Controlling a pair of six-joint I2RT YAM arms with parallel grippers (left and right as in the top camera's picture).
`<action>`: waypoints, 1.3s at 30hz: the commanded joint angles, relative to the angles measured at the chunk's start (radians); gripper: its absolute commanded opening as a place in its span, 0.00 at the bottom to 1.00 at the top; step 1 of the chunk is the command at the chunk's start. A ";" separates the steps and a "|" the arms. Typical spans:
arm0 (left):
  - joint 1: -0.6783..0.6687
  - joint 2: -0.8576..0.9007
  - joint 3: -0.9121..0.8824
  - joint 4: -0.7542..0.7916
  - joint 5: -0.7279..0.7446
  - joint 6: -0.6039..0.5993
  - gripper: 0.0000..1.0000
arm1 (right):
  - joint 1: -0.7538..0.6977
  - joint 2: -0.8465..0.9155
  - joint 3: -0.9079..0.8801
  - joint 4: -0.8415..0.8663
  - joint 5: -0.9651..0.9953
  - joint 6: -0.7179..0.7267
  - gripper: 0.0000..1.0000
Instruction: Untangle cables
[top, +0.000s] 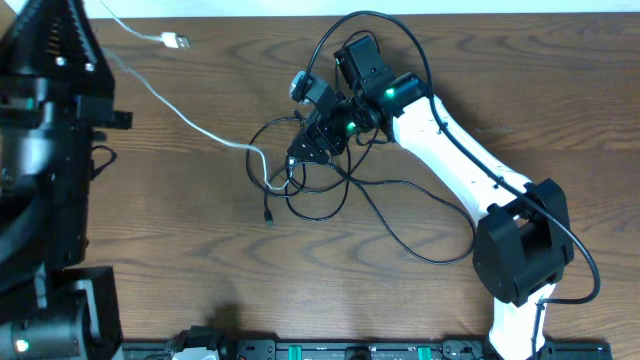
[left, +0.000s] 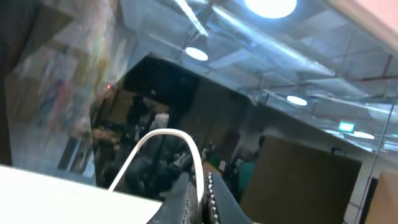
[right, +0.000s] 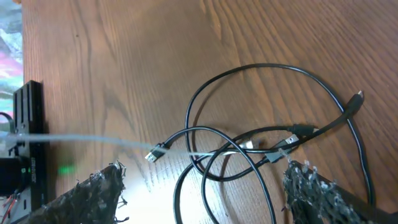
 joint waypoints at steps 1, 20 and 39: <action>0.005 -0.013 0.039 0.012 -0.021 -0.002 0.07 | 0.003 0.002 0.001 0.001 -0.033 -0.022 0.81; 0.005 0.037 0.072 -0.159 -0.051 0.006 0.07 | -0.001 0.002 0.001 0.019 -0.414 -0.156 0.82; 0.004 0.063 0.072 -0.227 -0.042 -0.010 0.07 | -0.039 0.002 0.001 0.285 -0.874 -0.049 0.83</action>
